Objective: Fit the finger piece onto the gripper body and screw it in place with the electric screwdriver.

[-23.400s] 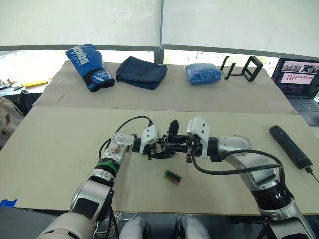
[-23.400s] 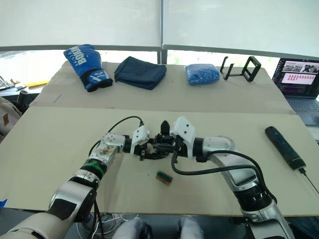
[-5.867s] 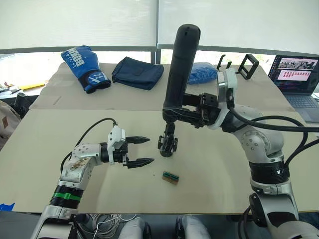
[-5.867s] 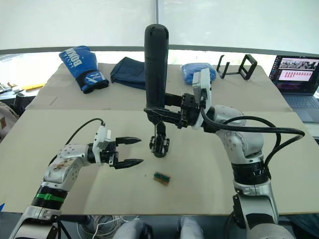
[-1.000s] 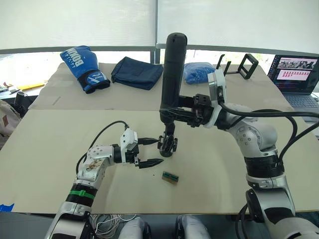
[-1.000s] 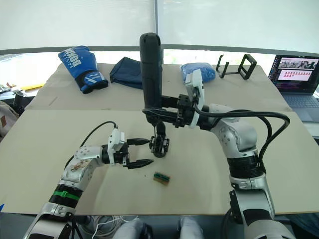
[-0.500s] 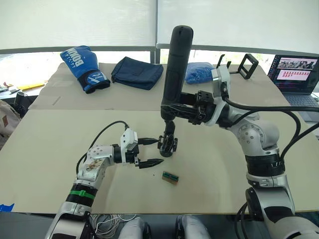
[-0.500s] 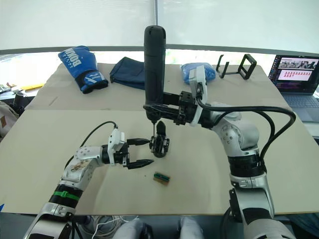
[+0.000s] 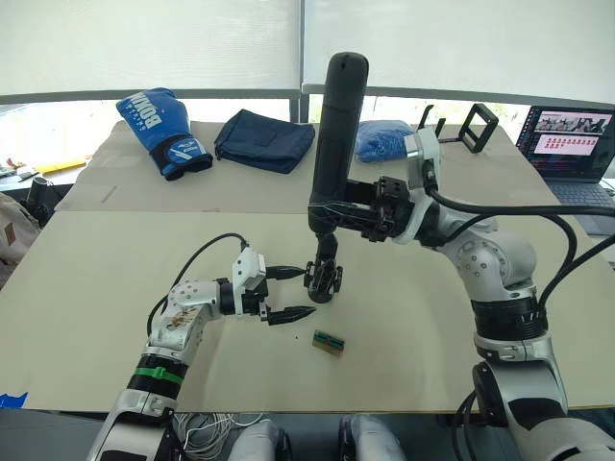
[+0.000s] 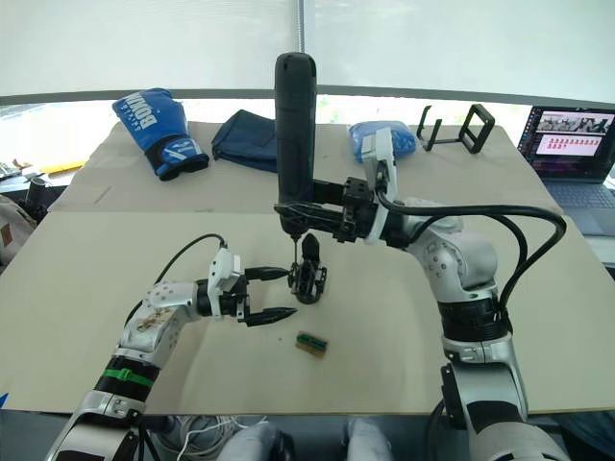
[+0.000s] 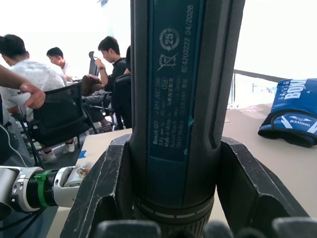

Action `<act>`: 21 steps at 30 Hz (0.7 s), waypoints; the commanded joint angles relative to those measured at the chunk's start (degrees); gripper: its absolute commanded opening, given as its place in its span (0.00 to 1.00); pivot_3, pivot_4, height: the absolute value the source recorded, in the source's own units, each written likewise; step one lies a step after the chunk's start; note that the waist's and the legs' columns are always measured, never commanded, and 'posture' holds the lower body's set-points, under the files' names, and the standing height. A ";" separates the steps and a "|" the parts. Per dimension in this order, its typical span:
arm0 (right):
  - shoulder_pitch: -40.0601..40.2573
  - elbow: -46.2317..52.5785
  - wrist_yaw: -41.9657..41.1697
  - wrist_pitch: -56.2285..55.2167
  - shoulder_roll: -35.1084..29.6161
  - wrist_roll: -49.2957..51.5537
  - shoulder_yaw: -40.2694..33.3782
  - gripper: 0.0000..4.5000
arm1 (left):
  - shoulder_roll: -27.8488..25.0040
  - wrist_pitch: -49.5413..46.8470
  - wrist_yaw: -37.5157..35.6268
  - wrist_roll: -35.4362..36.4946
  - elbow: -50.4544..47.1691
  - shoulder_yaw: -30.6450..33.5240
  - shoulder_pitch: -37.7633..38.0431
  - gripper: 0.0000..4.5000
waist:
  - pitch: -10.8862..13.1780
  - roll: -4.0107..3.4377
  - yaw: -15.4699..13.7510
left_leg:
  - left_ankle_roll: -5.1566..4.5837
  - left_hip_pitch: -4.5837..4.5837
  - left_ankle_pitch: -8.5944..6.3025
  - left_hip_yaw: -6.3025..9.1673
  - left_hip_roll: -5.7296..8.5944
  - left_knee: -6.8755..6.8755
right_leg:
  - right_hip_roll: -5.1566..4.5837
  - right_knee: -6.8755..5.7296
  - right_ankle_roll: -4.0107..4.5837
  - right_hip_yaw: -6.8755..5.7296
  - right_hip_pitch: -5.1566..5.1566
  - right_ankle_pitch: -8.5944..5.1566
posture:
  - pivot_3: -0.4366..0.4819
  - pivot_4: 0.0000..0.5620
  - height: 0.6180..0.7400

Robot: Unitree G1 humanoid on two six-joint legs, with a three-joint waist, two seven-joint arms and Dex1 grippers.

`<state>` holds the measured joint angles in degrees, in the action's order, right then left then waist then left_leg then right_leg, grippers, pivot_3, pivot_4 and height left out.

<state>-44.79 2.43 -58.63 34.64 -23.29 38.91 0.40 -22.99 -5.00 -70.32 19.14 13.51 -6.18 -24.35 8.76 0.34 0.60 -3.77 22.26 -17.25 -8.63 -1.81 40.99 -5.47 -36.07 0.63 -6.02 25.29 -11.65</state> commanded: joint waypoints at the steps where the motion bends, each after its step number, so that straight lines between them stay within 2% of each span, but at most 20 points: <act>1: -1.69 1.43 -0.34 -0.22 -0.33 0.61 -0.75 0.43 | 0.38 1.19 0.03 0.54 -1.00 0.17 0.15 1.00 | 0.00 0.00 -0.01 | 0.00 0.00 0.00 0.00 0.00 0.00 | 0.00 0.00 0.00 0.00 0.00 0.00 | 0.48 0.27 1.00; 21: -1.64 0.95 -0.76 -0.39 -1.09 0.08 -0.65 0.43 | 0.24 0.92 0.01 0.60 -1.34 0.15 0.39 1.00 | 0.00 0.00 -0.01 | 0.00 0.00 0.00 0.00 0.00 0.00 | 0.00 0.00 0.00 0.00 0.00 0.00 | 0.48 0.27 1.00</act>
<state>-44.79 2.04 -58.84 34.69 -23.84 38.36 0.94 -22.99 -5.00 -70.30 19.15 13.51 -6.17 -24.30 8.76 0.34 0.59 -3.77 22.26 -17.25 -8.63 -1.81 40.99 -5.47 -36.07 0.63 -6.02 25.29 -11.65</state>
